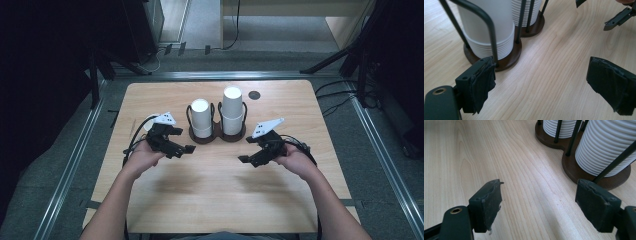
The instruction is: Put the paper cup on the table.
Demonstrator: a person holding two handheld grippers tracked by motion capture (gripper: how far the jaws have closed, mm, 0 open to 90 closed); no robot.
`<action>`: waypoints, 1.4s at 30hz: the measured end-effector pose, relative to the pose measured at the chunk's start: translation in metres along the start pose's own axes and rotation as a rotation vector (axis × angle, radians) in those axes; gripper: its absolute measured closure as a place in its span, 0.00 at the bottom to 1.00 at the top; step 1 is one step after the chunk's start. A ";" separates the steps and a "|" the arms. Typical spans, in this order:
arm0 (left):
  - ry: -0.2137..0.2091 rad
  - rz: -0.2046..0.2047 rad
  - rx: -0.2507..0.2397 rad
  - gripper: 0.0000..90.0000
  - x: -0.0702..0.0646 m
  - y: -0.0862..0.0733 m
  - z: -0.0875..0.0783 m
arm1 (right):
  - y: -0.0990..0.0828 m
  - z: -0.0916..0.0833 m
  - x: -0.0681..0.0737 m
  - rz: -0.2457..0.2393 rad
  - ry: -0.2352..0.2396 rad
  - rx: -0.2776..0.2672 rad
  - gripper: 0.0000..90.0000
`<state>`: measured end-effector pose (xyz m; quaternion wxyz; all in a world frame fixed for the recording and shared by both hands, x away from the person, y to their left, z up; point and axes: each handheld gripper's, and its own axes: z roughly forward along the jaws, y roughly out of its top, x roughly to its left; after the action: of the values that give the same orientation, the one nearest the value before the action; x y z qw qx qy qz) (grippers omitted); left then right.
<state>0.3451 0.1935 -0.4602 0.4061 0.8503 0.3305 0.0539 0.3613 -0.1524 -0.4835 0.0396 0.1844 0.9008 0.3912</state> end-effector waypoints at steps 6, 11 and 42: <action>-0.009 0.019 0.026 0.10 -0.009 0.001 0.014 | 0.000 0.003 0.002 -0.002 0.008 0.009 0.24; -0.017 0.023 0.036 0.09 -0.015 0.003 0.022 | 0.001 0.005 0.004 -0.003 0.008 0.006 0.24; -0.009 0.074 0.017 0.09 -0.045 0.017 0.068 | 0.001 0.012 0.012 -0.084 0.027 0.018 0.25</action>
<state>0.3431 0.1142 -0.4852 0.3981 0.8657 0.2972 0.0621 0.3527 -0.1388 -0.4906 0.0421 0.1417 0.9116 0.3835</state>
